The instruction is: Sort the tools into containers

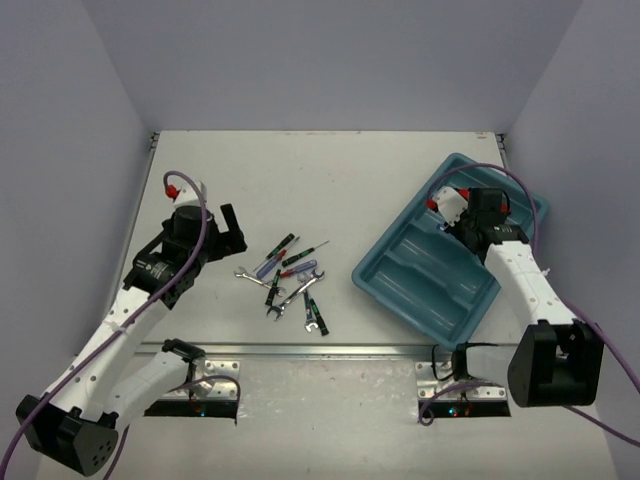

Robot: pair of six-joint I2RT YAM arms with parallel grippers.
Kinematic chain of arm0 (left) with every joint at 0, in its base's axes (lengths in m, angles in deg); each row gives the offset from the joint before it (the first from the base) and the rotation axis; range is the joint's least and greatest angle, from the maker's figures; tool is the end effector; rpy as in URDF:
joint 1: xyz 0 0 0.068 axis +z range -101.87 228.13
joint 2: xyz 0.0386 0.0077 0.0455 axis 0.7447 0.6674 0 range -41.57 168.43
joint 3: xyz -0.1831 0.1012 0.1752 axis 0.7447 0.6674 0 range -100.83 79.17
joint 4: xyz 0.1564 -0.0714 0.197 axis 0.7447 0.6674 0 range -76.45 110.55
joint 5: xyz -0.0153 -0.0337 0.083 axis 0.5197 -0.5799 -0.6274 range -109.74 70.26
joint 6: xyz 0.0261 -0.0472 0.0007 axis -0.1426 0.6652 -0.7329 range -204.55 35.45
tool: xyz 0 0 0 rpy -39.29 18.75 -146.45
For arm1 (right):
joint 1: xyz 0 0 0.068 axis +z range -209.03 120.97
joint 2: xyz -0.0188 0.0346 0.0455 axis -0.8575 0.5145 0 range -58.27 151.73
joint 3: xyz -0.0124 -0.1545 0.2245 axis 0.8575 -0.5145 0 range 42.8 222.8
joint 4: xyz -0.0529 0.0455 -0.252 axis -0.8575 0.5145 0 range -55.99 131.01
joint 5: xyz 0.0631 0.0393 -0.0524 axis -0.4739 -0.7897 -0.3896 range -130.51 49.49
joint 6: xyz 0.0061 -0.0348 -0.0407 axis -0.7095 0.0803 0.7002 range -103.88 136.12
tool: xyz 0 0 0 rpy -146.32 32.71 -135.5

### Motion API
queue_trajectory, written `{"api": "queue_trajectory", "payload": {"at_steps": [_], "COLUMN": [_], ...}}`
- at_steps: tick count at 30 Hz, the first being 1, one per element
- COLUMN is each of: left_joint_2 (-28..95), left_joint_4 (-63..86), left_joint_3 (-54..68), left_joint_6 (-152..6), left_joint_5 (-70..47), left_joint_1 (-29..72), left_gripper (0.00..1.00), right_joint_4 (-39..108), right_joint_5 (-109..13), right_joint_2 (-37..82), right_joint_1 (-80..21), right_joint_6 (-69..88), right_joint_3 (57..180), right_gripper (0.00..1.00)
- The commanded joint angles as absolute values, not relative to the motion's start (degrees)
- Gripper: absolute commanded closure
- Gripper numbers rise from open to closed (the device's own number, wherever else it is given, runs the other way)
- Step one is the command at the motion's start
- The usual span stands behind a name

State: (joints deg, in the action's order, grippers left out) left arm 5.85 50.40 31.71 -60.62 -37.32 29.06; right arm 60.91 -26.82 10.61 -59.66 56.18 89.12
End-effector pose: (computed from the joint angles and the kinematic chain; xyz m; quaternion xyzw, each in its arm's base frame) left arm 0.1668 -0.0463 0.3033 -0.1058 0.8800 -0.0350 0.4616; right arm 0.2447 -0.0111 0.2386 -0.2753 0.8907 -0.2244 0.2835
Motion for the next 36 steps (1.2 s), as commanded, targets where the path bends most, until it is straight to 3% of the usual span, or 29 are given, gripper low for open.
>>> {"api": "queue_trajectory", "payload": {"at_steps": [1,5,12,16,20,22,26,30,36], "left_joint_2": [8.26,10.82,11.52,11.14,10.34,10.02,9.85,12.06,25.72], "left_joint_4": [49.9,49.26,48.41,48.35,48.35,48.09,46.86,45.57,45.07], "left_joint_3": [28.7,28.54,29.33,29.5,29.42,29.51,29.86,29.57,27.16], "left_joint_6": [-60.08,-60.03,-60.03,-60.12,-60.16,-60.3,-61.06,-61.8,-61.78], "left_joint_5": [-40.01,-40.47,-40.04,-39.87,-39.88,-39.51,-37.44,-33.94,-21.72], "left_joint_1": [28.71,28.71,28.48,27.54,27.21,27.21,27.21,27.21,26.74], "left_gripper": [0.0,0.0,0.0,0.0,0.0,0.0,0.0,0.0,0.0], "right_joint_4": [54.94,54.66,53.34,53.42,53.73,55.71,56.72,58.26,55.12], "right_joint_5": [-34.55,-35.17,-33.6,-33.67,-32.8,-33.22,-36.52,-37.33,-37.58], "right_joint_2": [14.13,16.2,18.79,19.51,20.29,20.3,16.67,12.84,7.04], "right_joint_1": [-62.72,-63.85,-65.45,-65.54,-65.54,-65.45,-63.29,-54.51,-39.67], "right_joint_6": [58.55,61.15,61.3,60.31,58.91,57.16,53.1,47.83,22.97], "right_joint_3": [91.27,91.42,92.31,91.92,93.11,94.92,98.19,103.94,106.94], "right_gripper": [1.0,1.0,0.89,0.76,0.4,0.01,0.01,0.01,0.01]}}
